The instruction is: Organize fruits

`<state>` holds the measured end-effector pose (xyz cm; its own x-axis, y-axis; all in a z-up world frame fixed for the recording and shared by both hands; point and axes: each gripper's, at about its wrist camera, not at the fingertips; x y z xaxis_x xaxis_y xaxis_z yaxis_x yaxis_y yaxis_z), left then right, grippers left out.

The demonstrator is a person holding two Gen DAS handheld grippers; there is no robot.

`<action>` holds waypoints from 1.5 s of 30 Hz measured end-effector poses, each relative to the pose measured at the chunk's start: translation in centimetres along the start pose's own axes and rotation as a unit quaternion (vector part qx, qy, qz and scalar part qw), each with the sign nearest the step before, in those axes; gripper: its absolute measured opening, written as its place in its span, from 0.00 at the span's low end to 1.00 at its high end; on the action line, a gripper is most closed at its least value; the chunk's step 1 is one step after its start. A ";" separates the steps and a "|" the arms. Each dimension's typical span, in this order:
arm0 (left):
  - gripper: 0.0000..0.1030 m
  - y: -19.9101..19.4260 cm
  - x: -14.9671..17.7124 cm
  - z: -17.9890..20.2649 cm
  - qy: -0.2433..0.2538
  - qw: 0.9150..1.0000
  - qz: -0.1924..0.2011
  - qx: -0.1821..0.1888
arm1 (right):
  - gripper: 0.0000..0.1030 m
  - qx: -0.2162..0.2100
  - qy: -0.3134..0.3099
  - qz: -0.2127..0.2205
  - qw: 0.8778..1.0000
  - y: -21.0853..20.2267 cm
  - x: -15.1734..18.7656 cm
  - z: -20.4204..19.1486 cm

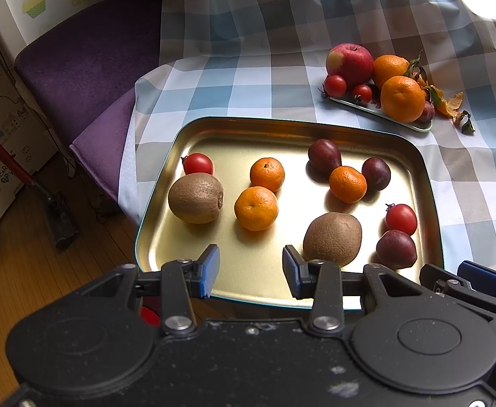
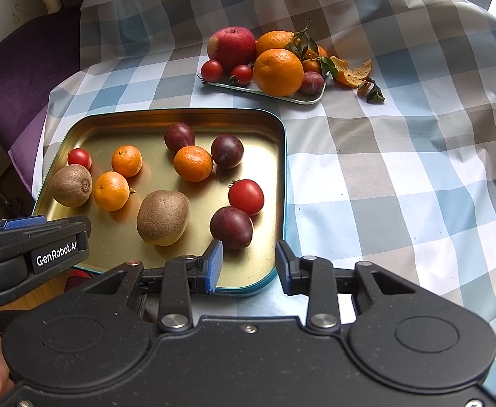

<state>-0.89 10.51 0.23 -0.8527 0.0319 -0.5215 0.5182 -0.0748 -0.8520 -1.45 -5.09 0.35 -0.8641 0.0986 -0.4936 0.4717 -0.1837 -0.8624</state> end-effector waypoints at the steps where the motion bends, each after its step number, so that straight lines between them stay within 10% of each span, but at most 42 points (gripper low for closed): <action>1: 0.40 0.0 0.0 0.0 0.000 1.000 0.000 0.000 | 0.42 0.000 0.000 0.000 1.000 0.0 0.0 0.0; 45: 0.40 -0.2 0.1 1.1 0.028 1.000 -0.002 0.013 | 0.42 0.008 -0.001 0.000 1.000 -0.1 0.5 0.4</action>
<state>-1.14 9.39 0.42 -0.8494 0.0870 -0.5205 0.5124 -0.1002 -0.8529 -2.02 -5.45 0.29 -0.8643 0.0964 -0.4937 0.4690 -0.2001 -0.8602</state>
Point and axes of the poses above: each gripper's, at about its wrist camera, not at the fingertips, and y roughly the way its jaws point, z to its right, x to its underside, and after that the axes turned 8 degrees about x, right-handed
